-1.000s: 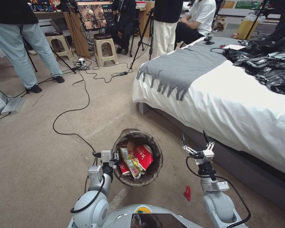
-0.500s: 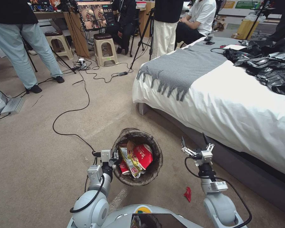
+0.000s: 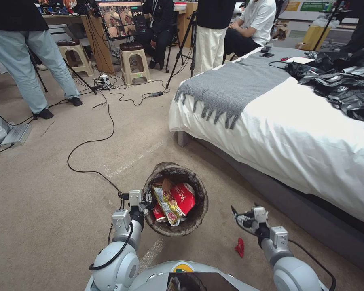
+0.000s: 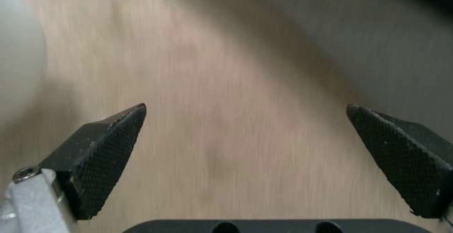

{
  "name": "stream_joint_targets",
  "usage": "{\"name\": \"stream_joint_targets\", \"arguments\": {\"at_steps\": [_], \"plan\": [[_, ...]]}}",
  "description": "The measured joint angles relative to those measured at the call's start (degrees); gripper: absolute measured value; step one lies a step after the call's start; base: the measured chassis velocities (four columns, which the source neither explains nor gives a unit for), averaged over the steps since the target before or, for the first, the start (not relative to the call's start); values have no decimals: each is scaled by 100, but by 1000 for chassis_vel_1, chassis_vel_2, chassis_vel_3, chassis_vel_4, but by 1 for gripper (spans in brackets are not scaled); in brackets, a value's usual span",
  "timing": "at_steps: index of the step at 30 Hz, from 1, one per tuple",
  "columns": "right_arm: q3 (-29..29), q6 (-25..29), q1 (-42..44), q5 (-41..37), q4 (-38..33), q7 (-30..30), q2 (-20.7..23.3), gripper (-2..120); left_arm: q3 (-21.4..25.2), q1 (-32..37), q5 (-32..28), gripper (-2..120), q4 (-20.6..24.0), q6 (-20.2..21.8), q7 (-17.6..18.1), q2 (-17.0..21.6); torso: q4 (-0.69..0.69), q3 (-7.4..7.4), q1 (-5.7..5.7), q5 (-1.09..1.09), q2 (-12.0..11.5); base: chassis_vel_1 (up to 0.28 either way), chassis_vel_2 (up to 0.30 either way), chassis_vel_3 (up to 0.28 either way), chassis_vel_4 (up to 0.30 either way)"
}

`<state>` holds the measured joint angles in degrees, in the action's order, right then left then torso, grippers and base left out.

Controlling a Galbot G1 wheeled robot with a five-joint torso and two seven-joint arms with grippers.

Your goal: Pick up the trash bin, then pick up the garbage from the floor and place it into the trash bin.

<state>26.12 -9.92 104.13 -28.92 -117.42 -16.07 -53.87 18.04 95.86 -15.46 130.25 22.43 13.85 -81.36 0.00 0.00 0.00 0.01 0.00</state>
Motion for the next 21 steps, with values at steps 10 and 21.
{"name": "stream_joint_targets", "arguments": {"at_steps": [10,21], "plan": [[-88,-109,451,-130,422,194,22,100,-9,-52,-37,2,-17,5,2,18,-1,0,0,0,0,0,0,0,0],[-204,48,649,125,824,447,-132,100,-33,-5,-9,2,-16,-1,2,-7,0,0,0,-1,0,0,0,0,0]]}}
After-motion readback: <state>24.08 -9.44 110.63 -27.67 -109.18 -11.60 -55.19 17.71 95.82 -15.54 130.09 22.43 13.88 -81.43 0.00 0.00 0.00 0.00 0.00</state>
